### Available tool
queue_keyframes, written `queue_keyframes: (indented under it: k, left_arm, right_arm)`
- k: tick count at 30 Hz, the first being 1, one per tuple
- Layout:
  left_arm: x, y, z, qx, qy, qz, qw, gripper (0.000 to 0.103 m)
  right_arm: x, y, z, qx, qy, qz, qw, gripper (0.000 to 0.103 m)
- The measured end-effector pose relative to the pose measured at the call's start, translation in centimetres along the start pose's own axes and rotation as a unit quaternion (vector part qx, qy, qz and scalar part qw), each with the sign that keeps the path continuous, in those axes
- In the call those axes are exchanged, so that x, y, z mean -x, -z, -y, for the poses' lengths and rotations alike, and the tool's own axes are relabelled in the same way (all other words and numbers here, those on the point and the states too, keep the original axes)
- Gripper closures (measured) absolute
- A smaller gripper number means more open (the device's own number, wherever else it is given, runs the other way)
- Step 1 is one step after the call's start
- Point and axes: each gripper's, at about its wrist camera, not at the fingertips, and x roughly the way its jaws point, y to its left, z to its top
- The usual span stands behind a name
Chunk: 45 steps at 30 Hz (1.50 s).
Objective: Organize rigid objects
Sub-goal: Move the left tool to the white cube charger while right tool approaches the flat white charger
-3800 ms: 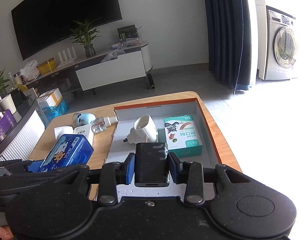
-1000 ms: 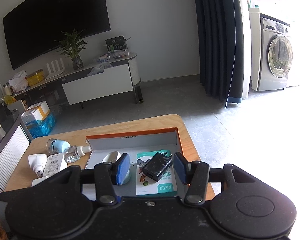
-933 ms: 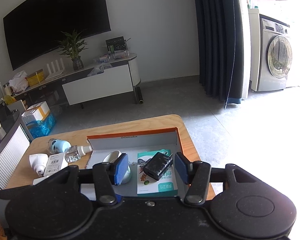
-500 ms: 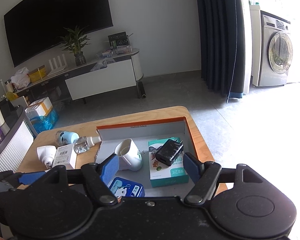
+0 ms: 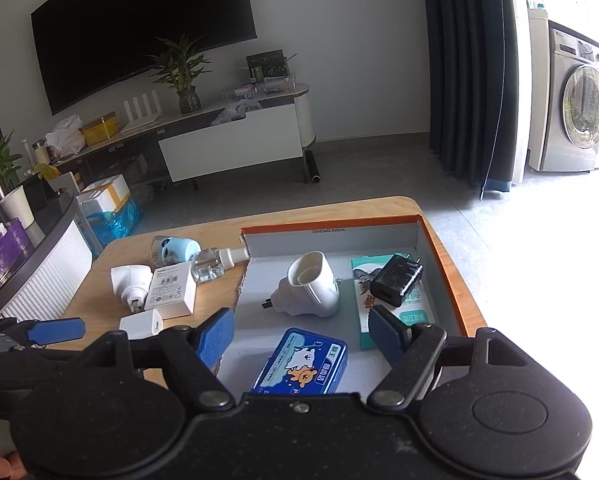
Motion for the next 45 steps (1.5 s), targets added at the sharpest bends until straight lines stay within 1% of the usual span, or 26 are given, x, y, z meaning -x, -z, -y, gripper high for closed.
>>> queue_keyframes:
  k: [30,45]
  left_arm:
    - [1.1,0.1,-4.9,0.031,-0.032,0.017,0.9989,0.004]
    - [1.1,0.5,-7.3,0.048,-0.044,0.016,0.9978,0.004]
  right_arm:
    - [-1.5,-0.3,-5.0,0.042,-0.031,-0.012,0.999,0.015]
    - [-2.5,-0.2,-7.4,0.060,-0.047,-0.019,0.997,0.015]
